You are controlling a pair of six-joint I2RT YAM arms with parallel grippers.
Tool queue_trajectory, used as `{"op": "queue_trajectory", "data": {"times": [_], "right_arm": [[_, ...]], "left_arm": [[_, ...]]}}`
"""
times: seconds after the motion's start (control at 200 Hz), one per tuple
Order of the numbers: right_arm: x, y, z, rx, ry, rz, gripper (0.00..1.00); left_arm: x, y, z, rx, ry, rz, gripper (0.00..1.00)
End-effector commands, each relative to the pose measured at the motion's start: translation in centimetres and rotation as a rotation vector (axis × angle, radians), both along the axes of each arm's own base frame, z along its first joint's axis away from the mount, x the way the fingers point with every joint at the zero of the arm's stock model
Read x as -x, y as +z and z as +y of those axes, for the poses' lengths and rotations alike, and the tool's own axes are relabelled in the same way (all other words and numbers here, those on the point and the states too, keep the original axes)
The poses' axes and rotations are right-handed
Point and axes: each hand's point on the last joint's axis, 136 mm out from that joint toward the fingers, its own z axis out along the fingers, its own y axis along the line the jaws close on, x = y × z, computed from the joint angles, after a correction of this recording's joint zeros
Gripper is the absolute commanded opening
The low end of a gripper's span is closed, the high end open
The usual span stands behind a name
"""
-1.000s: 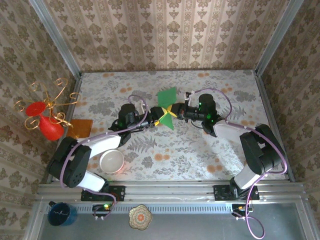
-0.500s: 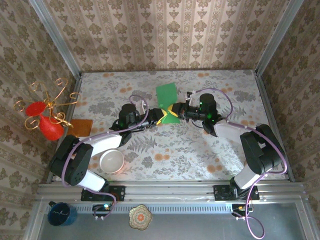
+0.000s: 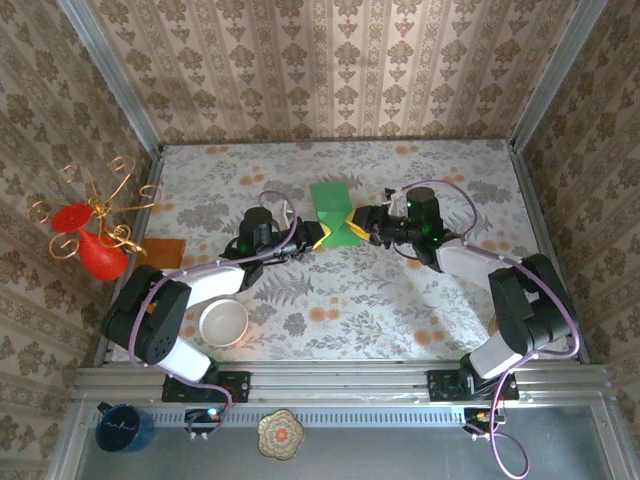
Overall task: Fold a paper plane with a square sheet of paper (pick it up from the middle)
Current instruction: Turn over the paper at the center of the table.
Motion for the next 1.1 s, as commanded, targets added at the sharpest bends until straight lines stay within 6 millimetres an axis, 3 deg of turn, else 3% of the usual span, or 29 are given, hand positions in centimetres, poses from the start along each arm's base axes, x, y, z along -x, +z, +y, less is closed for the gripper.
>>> {"op": "queue_trajectory", "data": {"times": [0.0, 0.14, 0.28, 0.415, 0.625, 0.72, 0.87, 0.97, 1.09], "right_arm": [[0.4, -1.6, -3.2, 0.138, -0.081, 0.025, 0.45], [0.5, -1.9, -6.2, 0.261, -0.156, 0.026, 0.5], [1.1, -1.3, -8.4, 0.397, -0.208, -0.001, 0.51], [1.3, -1.5, -9.8, 0.485, -0.248, -0.001, 0.51], [1.2, -1.8, -10.6, 0.507, -0.288, 0.014, 0.51], [1.4, -2.0, -11.0, 0.518, -0.306, 0.017, 0.54], [1.9, -2.0, -11.9, 0.545, -0.344, 0.01, 0.62], [2.1, -2.1, -12.8, 0.576, -0.377, 0.007, 0.65], [2.4, -2.3, -13.5, 0.598, -0.406, 0.019, 0.65]], "left_arm": [[-0.1, -1.0, 0.7, -0.061, -0.002, 0.003, 0.07], [0.5, -3.4, 2.9, -0.289, 0.005, 0.038, 0.07], [2.0, -5.2, 8.4, -0.753, -0.007, 0.057, 0.05], [2.2, -4.1, 12.2, -1.017, 0.018, 0.018, 0.05], [1.4, -2.0, 14.3, -1.377, 0.045, -0.071, 0.05], [0.9, -2.0, 14.5, -1.553, 0.039, -0.084, 0.05], [0.1, -2.5, 12.8, -1.75, 0.005, -0.125, 0.05], [-0.3, -4.2, 10.6, -1.802, -0.054, -0.138, 0.04], [-0.3, -7.6, 7.1, -1.714, -0.131, -0.1, 0.03]]}}
